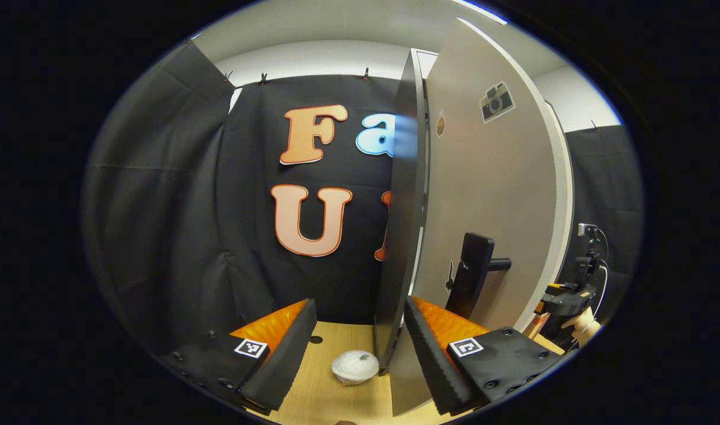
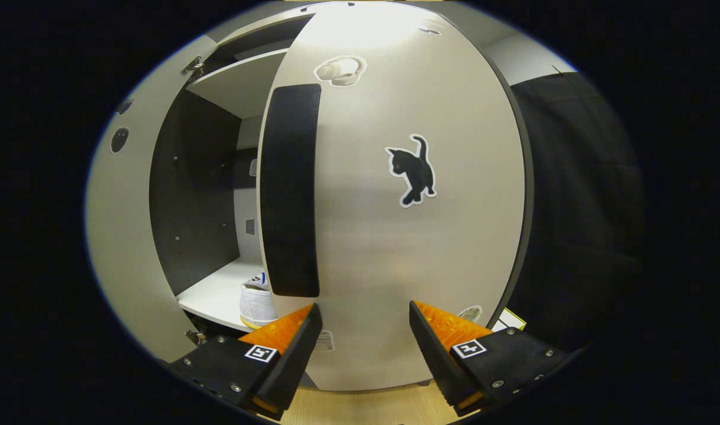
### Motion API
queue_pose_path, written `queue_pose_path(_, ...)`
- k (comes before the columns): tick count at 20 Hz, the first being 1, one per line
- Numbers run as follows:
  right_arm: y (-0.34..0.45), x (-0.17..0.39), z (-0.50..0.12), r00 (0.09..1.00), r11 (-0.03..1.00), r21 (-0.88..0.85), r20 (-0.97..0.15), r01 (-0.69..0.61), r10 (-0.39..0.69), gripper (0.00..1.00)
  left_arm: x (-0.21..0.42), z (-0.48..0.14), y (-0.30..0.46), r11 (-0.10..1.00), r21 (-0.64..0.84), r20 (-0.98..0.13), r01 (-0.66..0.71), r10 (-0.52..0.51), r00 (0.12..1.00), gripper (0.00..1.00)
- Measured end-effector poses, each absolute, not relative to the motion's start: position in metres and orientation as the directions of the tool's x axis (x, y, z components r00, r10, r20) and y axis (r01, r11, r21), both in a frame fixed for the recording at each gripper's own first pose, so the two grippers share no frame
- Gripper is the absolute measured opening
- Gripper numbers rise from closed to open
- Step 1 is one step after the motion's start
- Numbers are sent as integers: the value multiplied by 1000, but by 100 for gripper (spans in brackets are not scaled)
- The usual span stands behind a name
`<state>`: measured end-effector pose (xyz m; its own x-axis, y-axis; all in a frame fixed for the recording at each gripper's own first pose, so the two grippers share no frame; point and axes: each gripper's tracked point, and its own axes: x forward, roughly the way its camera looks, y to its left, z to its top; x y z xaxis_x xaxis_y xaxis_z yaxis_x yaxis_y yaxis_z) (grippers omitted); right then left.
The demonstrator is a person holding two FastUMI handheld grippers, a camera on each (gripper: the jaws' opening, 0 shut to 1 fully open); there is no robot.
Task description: Grab one shoe with the right hand and put it into the shoe cabinet, grab the other shoe with the left hand and put it into the shoe cabinet; then close the right door with the right hand and the left door with the left hand.
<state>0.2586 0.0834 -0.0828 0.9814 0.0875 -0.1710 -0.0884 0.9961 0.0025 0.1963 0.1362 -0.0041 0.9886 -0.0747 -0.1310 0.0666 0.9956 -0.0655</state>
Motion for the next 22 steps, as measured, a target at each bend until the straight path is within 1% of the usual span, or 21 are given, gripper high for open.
queue_pose_path(1,82,255,-83,981,996,0,-171,-88,87,92,196,-3,136,996,-54,-129,66,-73,989,93)
queue_pose_path(2,79,247,-83,982,996,0,-168,-87,86,92,198,-2,133,997,-46,-128,66,-71,989,96)
queue_pose_path(3,75,239,-82,983,996,1,-165,-85,84,92,200,-2,130,997,-46,-126,68,-73,989,96)
queue_pose_path(4,71,232,-82,983,997,2,-164,-83,82,92,198,-3,126,996,-54,-130,73,-79,988,94)
queue_pose_path(8,52,213,-78,985,997,10,-158,-75,75,92,189,-6,105,990,-90,-145,107,-119,982,94)
queue_pose_path(9,45,210,-78,985,998,7,-157,-67,68,92,189,-5,101,991,-80,-144,111,-122,982,96)
queue_pose_path(11,34,202,-77,986,998,9,-157,-57,58,92,189,-1,89,991,-52,-138,121,-127,982,96)
queue_pose_path(12,30,199,-77,986,998,14,-160,-53,55,92,188,-1,82,991,-41,-134,129,-133,982,94)
queue_pose_path(13,26,195,-78,985,998,19,-162,-53,55,92,187,-1,75,990,-36,-131,138,-141,981,94)
queue_pose_path(14,21,191,-78,985,998,20,-165,-52,54,92,190,-1,65,988,-36,-131,149,-152,980,96)
queue_pose_path(15,17,188,-79,985,999,18,-166,-49,51,92,192,-1,56,986,-40,-130,162,-166,977,94)
queue_pose_path(18,3,177,-79,985,999,16,-166,-42,44,92,194,2,34,981,-25,-124,194,-195,973,93)
queue_pose_path(20,-5,171,-80,984,999,16,-172,-39,41,92,196,4,27,983,7,-111,181,-179,978,93)
queue_pose_path(22,-16,165,-82,984,999,12,-175,-31,32,92,200,1,14,981,-3,-107,193,-193,975,94)
